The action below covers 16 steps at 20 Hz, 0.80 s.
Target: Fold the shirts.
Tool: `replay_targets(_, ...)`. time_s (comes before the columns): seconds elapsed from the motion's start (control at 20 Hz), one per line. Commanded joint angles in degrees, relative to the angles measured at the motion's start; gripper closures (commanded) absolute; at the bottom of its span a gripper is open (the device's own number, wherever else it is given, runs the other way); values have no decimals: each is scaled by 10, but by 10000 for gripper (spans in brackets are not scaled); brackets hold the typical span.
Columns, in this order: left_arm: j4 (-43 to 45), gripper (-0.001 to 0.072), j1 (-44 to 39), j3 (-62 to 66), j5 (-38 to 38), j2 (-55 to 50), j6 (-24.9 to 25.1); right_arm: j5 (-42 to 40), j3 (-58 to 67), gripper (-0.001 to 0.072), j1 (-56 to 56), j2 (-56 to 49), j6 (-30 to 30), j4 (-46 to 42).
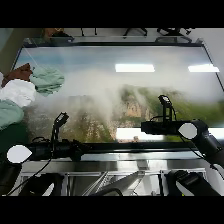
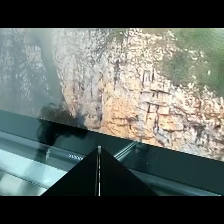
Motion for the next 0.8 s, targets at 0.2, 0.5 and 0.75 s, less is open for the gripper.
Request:
replay_targets(0.2,0,694,0,-16,1,0,0,-2,-2,689,0,0,0,0)
replay_targets(0.5,0,693,0,-18,0,0,0,-2,-2,689,0,0,0,0)
replay_targets(0.75,0,693,0,-18,0,0,0,-2,-2,689,0,0,0,0)
